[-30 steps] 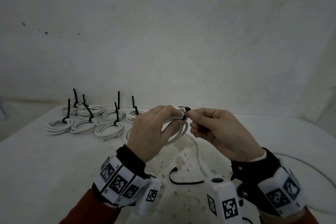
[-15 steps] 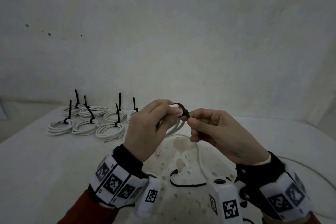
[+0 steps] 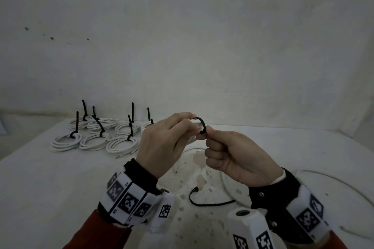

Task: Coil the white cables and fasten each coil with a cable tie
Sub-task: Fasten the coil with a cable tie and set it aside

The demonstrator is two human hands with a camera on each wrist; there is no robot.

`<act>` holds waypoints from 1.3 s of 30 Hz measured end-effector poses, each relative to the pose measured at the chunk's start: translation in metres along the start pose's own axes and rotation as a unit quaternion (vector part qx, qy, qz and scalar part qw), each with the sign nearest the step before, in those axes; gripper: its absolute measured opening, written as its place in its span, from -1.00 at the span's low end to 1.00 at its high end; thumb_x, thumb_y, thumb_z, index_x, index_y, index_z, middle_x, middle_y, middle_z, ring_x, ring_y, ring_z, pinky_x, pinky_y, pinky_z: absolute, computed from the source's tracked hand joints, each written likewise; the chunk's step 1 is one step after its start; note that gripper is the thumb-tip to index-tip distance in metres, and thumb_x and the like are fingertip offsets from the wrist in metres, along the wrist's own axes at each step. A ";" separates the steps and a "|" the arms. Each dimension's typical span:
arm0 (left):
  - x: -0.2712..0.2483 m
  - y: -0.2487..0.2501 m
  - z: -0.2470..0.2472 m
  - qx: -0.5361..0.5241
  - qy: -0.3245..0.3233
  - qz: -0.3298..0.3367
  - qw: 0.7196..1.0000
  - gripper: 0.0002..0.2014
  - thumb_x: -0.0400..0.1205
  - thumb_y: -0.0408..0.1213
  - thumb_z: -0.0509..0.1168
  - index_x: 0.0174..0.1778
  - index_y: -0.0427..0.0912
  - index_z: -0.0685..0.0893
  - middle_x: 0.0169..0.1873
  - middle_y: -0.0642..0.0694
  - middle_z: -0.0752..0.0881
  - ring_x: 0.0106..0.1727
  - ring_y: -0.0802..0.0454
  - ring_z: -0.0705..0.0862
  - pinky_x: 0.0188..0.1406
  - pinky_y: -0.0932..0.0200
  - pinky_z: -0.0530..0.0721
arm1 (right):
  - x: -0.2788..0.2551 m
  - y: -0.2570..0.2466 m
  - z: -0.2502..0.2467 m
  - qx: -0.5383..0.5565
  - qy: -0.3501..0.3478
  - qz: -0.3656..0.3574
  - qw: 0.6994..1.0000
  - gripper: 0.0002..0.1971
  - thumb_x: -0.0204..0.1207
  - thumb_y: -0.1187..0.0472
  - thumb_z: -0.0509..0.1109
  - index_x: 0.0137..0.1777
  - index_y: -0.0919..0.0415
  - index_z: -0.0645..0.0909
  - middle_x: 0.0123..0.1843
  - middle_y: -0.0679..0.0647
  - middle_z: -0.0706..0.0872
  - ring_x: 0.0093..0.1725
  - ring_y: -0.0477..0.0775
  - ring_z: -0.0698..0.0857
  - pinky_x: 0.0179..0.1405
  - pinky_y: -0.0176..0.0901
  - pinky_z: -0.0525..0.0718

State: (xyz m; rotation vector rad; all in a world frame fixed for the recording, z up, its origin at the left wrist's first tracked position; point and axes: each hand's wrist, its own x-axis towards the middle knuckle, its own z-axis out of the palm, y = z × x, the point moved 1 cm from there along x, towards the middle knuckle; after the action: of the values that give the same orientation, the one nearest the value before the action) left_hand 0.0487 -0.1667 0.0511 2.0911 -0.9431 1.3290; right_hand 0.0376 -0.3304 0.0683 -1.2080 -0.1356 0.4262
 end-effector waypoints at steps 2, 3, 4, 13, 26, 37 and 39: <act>0.000 0.002 0.000 -0.006 0.008 -0.012 1.000 -0.90 0.61 -0.29 0.36 -0.07 0.00 0.58 0.04 0.05 0.76 -0.34 0.15 0.64 -0.44 0.11 0.62 | 0.001 0.002 0.001 0.008 0.006 -0.002 1.000 -0.75 0.68 0.14 0.21 -0.08 0.34 0.56 -0.60 -0.08 0.12 -0.63 -0.12 0.11 -0.61 -0.31 0.15; -0.001 0.002 0.000 -0.011 0.012 -0.023 1.000 -0.89 0.60 -0.27 0.38 -0.05 -0.01 0.57 0.01 0.07 0.77 -0.39 0.15 0.62 -0.45 0.10 0.62 | 0.002 0.003 0.001 0.011 0.007 -0.001 1.000 -0.74 0.67 0.13 0.21 -0.09 0.33 0.56 -0.60 -0.08 0.11 -0.63 -0.12 0.10 -0.61 -0.31 0.15; 0.000 0.003 -0.002 -0.017 0.016 -0.038 0.999 -0.87 0.59 -0.23 0.38 -0.01 0.00 0.56 -0.03 0.10 0.77 -0.44 0.17 0.60 -0.46 0.12 0.61 | 0.002 0.004 0.001 0.015 0.004 0.003 1.000 -0.74 0.66 0.12 0.22 -0.09 0.32 0.57 -0.61 -0.08 0.11 -0.63 -0.11 0.11 -0.60 -0.30 0.17; -0.002 -0.002 -0.003 0.013 -0.027 -0.070 0.997 -0.75 0.55 -0.09 0.37 0.12 -0.03 0.67 -0.14 0.17 0.78 -0.33 0.23 0.67 -0.37 0.13 0.66 | 0.010 0.008 -0.005 0.071 -0.056 0.058 0.994 -0.82 0.51 0.19 0.25 -0.10 0.31 0.61 -0.46 -0.01 0.45 -0.47 -0.08 0.36 -0.34 -0.26 0.41; -0.001 -0.001 -0.005 0.029 -0.008 -0.012 0.999 -0.75 0.58 -0.12 0.38 0.18 0.02 0.66 -0.25 0.08 0.76 -0.31 0.14 0.66 -0.34 0.15 0.66 | 0.008 0.008 -0.003 0.055 -0.017 0.002 0.998 -0.71 0.60 0.17 0.26 -0.29 0.27 0.66 -0.59 -0.08 0.13 -0.60 -0.12 0.13 -0.59 -0.32 0.17; -0.004 -0.018 0.007 -0.147 0.054 -0.338 0.928 -0.86 0.50 -0.18 0.48 -0.12 -0.03 0.64 -0.27 0.10 0.76 -0.26 0.25 0.71 -0.26 0.36 0.60 | 0.013 0.005 -0.019 -0.293 0.130 -0.067 0.945 -0.56 0.65 -0.17 0.18 0.02 0.19 0.69 -0.06 0.16 0.80 -0.18 0.07 0.75 -0.25 -0.06 0.65; -0.005 -0.024 0.010 -0.229 0.071 -0.427 0.872 -0.86 0.48 -0.21 0.49 -0.16 -0.08 0.65 -0.36 0.05 0.74 -0.38 0.16 0.67 -0.33 0.27 0.59 | 0.015 0.004 -0.023 -0.306 0.139 -0.081 0.938 -0.71 0.59 -0.10 0.33 0.10 0.10 0.65 0.07 0.14 0.74 -0.03 0.08 0.75 -0.13 0.02 0.76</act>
State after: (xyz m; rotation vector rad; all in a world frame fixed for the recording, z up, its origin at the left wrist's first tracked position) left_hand 0.0717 -0.1567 0.0415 1.6660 -0.1563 0.6806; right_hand 0.0579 -0.3437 0.0545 -1.8421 -0.1262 0.0550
